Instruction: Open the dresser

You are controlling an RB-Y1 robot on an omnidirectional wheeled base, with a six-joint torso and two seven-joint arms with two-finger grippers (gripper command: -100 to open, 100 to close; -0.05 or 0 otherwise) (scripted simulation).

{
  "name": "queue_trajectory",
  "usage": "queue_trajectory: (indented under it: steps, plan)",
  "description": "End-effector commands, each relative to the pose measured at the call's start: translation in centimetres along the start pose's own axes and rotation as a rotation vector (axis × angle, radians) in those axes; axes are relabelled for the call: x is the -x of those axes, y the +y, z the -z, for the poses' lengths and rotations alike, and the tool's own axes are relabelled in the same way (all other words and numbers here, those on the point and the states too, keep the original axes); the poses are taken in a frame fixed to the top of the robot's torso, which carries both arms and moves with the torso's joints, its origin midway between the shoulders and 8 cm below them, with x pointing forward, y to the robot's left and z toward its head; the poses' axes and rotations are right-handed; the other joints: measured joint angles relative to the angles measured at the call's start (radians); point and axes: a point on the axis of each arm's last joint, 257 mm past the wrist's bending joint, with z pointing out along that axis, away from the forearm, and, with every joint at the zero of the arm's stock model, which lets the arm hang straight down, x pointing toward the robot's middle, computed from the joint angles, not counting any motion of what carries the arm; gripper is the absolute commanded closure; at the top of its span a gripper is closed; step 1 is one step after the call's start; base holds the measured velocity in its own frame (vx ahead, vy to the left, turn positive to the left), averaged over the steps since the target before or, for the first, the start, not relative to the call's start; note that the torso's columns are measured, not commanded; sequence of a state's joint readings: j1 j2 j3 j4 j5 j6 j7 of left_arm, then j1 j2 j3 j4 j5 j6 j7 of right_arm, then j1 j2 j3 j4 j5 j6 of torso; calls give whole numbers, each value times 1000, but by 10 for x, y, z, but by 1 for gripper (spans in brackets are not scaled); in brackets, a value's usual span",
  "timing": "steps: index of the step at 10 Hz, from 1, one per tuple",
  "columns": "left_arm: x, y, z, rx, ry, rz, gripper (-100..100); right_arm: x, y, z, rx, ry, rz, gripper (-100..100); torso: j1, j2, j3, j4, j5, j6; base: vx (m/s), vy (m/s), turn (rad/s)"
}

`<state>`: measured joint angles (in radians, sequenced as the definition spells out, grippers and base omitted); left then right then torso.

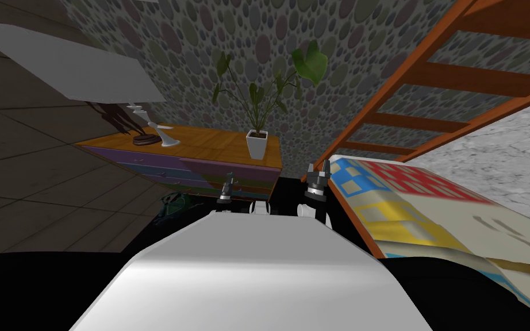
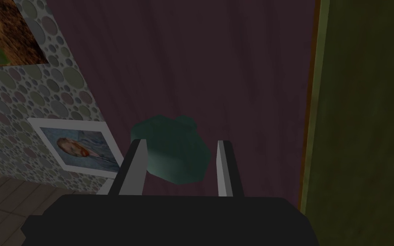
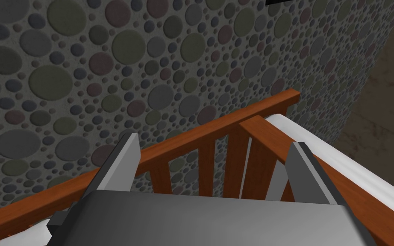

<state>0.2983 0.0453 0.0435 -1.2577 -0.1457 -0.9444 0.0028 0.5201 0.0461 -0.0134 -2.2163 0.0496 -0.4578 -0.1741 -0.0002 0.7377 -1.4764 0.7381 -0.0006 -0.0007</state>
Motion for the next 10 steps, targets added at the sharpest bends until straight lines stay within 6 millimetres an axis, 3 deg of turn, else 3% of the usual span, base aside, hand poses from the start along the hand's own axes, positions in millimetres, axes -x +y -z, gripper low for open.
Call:
queue_trajectory:
  steps: [1, 4, 7, 10]
  plan:
    - [4, -5, -6, 1, 5, 0, 100, 0, 0, 0, 0, 0, 0, 0, -1, 5, 3, 1, 0, -1, -162, -12, 23]
    - [5, -4, -8, 12, 10, 1, 100, 0, 0, 0, 0, 0, 0, 0, -2, 8, 4, 5, -3, -1, -168, -18, 15]
    - [24, 15, -26, 30, -10, -7, 100, 0, 0, 0, 0, 0, 0, 0, -1, 2, 1, 1, -1, 1, -165, -6, -86]
    - [37, 20, -47, 23, -26, -13, 100, 0, 0, 0, 0, 0, 0, 0, -3, 3, 2, 3, -2, 0, -192, -26, -65]
